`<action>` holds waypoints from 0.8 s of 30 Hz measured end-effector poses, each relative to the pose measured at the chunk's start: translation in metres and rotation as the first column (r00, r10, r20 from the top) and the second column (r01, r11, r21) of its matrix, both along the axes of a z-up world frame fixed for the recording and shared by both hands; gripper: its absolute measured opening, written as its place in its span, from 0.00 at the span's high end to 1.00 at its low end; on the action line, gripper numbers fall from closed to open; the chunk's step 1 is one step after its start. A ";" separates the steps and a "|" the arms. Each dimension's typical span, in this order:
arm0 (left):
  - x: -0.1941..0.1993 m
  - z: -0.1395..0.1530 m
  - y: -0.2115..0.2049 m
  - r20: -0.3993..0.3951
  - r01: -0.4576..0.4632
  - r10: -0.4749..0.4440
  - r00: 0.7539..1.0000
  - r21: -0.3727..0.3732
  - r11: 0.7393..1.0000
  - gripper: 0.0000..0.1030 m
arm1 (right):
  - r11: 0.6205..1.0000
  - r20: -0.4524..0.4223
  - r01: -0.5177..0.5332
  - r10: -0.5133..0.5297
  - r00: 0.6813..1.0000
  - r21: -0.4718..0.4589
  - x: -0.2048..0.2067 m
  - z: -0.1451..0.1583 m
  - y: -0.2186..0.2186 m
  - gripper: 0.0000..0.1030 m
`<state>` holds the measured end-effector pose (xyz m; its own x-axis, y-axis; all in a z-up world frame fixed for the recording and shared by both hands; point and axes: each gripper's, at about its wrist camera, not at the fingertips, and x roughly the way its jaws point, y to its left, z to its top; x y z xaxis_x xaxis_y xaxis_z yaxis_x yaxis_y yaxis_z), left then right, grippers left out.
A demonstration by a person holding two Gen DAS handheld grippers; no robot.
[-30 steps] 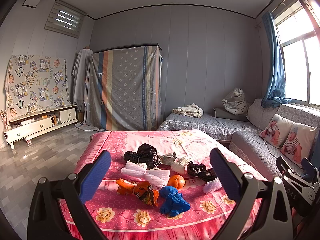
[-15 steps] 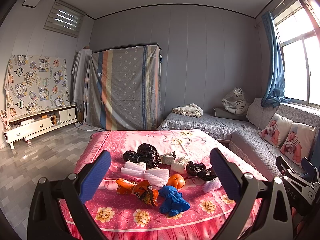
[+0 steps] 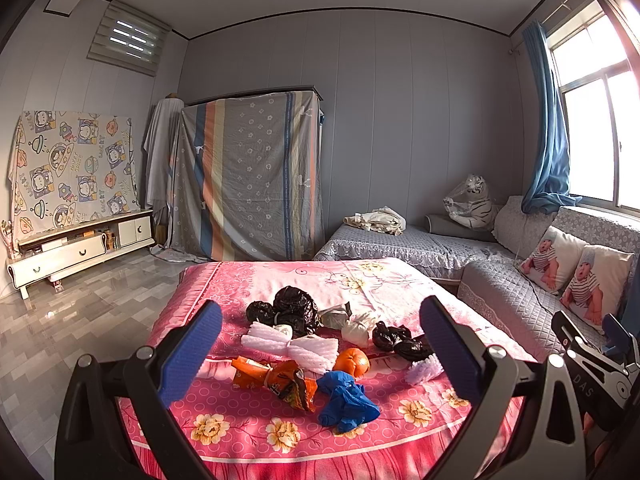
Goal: Collect trash
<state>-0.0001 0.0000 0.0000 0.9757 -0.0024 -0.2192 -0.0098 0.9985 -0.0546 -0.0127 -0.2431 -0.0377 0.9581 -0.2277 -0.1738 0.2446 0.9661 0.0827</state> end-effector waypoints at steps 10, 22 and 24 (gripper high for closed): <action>0.000 0.000 0.000 0.000 0.000 0.000 1.000 0.000 1.000 0.07 | 1.000 -0.001 0.000 0.000 1.000 0.001 0.000 0.001 0.000 0.08; 0.000 0.000 0.000 0.000 0.000 0.000 1.000 0.001 1.000 0.07 | 1.000 0.002 0.002 -0.002 1.000 0.002 0.000 -0.001 0.000 0.08; 0.000 0.000 0.000 -0.001 0.001 -0.001 1.000 0.001 1.000 0.07 | 1.000 0.002 0.002 -0.002 1.000 0.001 0.001 -0.002 0.000 0.08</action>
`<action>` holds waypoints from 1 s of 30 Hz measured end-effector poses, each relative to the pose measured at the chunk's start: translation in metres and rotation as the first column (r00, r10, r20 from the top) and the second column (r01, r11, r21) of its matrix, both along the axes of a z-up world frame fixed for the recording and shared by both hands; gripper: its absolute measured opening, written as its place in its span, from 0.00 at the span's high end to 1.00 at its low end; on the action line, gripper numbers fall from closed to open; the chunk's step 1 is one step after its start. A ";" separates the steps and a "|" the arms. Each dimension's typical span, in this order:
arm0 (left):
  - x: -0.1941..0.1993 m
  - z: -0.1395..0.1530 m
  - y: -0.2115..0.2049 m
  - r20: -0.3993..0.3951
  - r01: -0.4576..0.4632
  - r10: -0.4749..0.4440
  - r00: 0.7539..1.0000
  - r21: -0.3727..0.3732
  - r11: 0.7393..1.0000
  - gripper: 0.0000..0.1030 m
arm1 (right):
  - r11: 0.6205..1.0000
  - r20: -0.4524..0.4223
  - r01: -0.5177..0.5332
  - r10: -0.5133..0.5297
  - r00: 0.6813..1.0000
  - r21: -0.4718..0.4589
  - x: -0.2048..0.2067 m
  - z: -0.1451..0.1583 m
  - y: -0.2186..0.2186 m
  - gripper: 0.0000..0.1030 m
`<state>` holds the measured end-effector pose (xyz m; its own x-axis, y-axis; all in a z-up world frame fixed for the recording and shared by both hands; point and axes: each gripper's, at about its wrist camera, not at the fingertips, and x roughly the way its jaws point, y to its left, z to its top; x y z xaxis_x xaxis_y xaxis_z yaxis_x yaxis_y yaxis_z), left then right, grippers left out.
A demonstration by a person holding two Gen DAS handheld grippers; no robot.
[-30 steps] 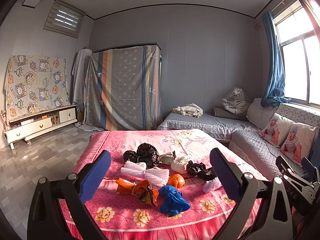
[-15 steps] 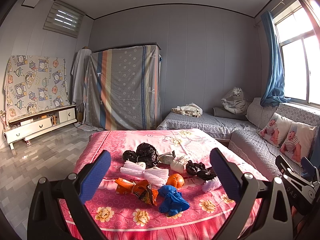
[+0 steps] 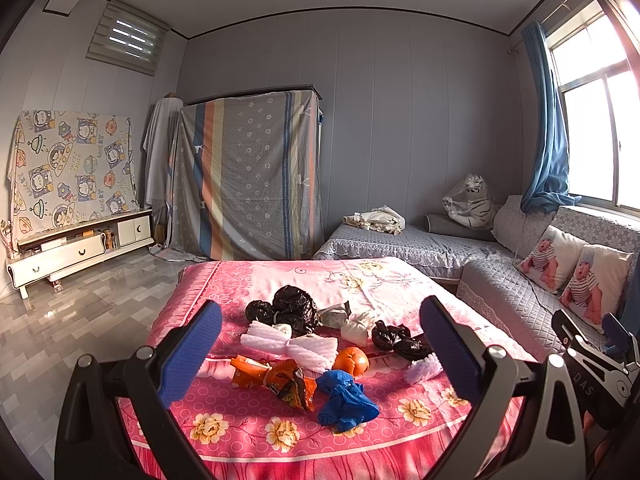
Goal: Collect trash
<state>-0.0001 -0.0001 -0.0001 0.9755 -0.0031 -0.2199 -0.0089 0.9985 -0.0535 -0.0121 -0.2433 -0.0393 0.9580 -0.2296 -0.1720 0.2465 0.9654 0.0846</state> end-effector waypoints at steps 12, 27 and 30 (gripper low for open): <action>-0.003 -0.005 -0.006 -0.007 0.000 0.000 1.000 -0.003 1.000 0.07 | 1.000 0.000 0.000 0.000 1.000 0.001 0.002 0.001 0.001 0.08; 0.006 0.001 0.014 -0.025 -0.021 0.021 0.999 -0.010 1.000 0.07 | 1.000 -0.014 -0.002 0.002 1.000 0.012 0.005 0.002 -0.003 0.08; 0.015 0.001 0.025 -0.018 -0.051 0.051 0.999 0.002 0.999 0.07 | 0.999 -0.017 -0.021 0.021 1.000 0.029 0.011 0.002 -0.007 0.08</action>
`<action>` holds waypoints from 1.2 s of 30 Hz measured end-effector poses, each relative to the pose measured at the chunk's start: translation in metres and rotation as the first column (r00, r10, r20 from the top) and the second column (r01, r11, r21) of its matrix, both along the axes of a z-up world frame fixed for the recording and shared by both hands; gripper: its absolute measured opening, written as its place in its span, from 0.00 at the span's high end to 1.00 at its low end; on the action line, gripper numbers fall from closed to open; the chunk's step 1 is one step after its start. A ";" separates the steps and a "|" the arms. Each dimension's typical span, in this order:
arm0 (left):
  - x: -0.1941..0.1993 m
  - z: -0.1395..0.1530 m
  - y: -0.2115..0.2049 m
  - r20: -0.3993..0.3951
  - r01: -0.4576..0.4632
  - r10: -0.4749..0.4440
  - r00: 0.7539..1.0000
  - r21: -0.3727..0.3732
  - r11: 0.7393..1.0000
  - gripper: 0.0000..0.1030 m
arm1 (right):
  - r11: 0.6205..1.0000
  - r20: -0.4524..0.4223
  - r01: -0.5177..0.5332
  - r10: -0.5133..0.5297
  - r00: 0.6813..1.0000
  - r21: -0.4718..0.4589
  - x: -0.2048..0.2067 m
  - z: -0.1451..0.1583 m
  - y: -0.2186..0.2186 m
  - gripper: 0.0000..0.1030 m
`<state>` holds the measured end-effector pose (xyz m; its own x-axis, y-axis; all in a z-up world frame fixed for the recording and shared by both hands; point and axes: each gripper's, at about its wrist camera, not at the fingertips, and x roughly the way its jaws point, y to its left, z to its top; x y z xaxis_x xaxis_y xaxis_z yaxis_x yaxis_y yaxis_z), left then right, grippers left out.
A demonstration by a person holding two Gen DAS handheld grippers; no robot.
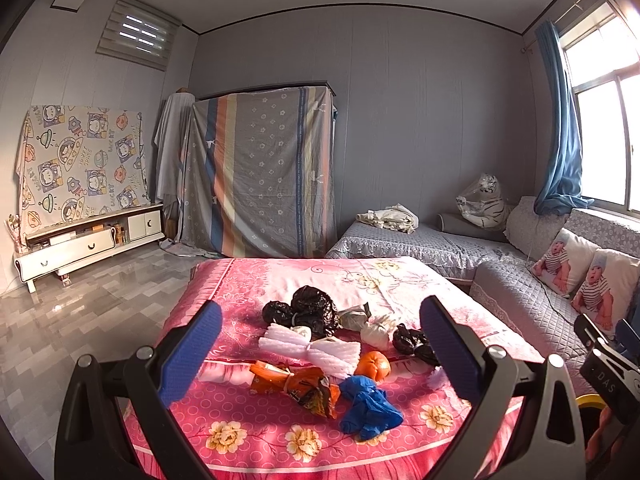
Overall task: Collect trash
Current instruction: 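Grasp the lavender mesh foam net with the right tool while the left tool grasps the white foam net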
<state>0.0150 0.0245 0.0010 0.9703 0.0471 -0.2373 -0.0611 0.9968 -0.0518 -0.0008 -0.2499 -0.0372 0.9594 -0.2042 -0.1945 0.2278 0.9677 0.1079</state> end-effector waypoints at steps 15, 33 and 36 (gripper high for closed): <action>0.063 -0.053 0.048 -0.198 0.127 -0.115 0.973 0.050 0.991 0.07 | 0.954 -0.117 -0.254 0.274 0.954 0.160 0.074 -0.007 -0.002 0.08; 0.157 -0.092 0.085 -0.364 0.146 -0.158 0.918 -0.062 0.987 0.07 | 0.949 -0.367 -0.260 0.310 0.877 0.181 0.162 -0.064 0.004 0.08; 0.177 -0.083 0.089 -0.360 0.126 -0.142 0.922 -0.068 0.990 0.07 | 0.955 -0.396 -0.244 0.293 0.870 0.169 0.170 -0.070 0.002 0.08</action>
